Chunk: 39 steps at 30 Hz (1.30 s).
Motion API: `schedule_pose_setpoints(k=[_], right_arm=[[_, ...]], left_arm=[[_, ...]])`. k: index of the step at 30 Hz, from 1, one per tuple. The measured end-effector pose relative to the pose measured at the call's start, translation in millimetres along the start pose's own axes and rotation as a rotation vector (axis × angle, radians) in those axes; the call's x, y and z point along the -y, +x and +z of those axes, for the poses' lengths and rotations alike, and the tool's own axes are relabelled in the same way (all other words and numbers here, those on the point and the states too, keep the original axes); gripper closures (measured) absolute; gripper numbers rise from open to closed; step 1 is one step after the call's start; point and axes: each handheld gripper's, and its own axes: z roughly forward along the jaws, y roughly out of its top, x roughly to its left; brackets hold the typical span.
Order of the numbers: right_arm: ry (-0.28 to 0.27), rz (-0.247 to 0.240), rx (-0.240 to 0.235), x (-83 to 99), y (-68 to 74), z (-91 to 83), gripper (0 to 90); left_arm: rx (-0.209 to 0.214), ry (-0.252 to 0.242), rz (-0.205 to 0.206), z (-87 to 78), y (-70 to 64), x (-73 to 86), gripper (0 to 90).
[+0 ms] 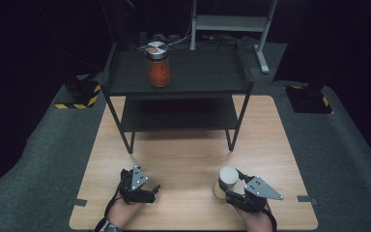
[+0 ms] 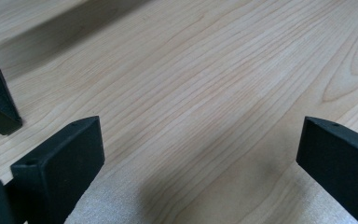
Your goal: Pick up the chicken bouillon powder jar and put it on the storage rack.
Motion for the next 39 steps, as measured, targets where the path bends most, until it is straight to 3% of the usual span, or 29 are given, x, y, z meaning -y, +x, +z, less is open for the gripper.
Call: schedule_pose_setpoints(k=[15, 20, 26, 33, 39], right_arm=[[-0.038, 0.000, 0.008, -9.7, -0.5, -14.7, 33.2], [-0.066, 0.022, 0.003, -15.1, -0.5, -19.0, 33.2], [-0.085, 0.008, -0.004, -32.1, 2.1, -21.7, 33.2], [-0.121, 0.029, -0.025, -53.5, 3.0, -22.5, 33.2], [-0.143, 0.007, -0.010, -70.7, 11.8, -19.4, 33.2]], left_arm=[[0.010, -0.002, 0.010, -0.2, 0.3, 0.4, 1.2], [0.017, -0.003, 0.006, -0.8, 2.4, 0.8, 1.1], [0.028, -0.002, 0.002, -1.5, 2.7, 1.1, 1.1], [0.036, -0.004, -0.003, -1.6, 4.5, 1.6, 1.1], [0.038, -0.001, 0.020, -1.3, 2.7, 0.8, 1.1]])
